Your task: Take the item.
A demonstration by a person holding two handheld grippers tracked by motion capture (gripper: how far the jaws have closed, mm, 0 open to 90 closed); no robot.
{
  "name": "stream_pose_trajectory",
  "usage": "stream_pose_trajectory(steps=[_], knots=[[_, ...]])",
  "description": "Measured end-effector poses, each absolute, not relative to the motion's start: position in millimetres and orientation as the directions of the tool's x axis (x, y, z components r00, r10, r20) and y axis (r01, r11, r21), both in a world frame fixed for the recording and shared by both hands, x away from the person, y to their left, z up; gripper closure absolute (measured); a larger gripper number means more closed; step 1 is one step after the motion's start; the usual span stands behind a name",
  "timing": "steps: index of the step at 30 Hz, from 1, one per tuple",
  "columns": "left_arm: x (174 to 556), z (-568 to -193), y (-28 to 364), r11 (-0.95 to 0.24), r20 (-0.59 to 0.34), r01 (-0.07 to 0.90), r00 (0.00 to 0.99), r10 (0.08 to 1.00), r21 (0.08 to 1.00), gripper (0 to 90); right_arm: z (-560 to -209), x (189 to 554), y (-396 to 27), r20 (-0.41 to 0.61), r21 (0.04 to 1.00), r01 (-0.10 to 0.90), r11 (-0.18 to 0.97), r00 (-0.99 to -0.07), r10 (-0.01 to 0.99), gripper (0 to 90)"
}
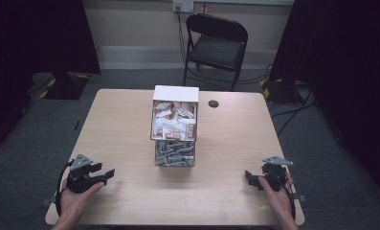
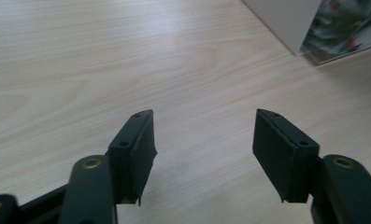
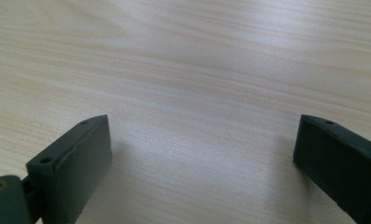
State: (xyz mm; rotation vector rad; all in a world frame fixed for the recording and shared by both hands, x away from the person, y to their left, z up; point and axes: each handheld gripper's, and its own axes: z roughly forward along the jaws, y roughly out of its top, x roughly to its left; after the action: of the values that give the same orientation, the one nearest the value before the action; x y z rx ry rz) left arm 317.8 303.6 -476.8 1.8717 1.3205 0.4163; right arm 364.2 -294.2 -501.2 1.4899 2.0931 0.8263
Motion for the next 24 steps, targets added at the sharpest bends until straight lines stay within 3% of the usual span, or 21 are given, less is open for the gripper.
stream_pose_trajectory(steps=[24], knots=[[305.0, -447.5, 278.5, -0.169, -0.185, 0.55, 0.529, 0.828, 0.818, 52.7, -501.2, 364.2, -294.2, -0.01, 0.689, 0.684, 0.241, -0.323, 0.946, 3.7]])
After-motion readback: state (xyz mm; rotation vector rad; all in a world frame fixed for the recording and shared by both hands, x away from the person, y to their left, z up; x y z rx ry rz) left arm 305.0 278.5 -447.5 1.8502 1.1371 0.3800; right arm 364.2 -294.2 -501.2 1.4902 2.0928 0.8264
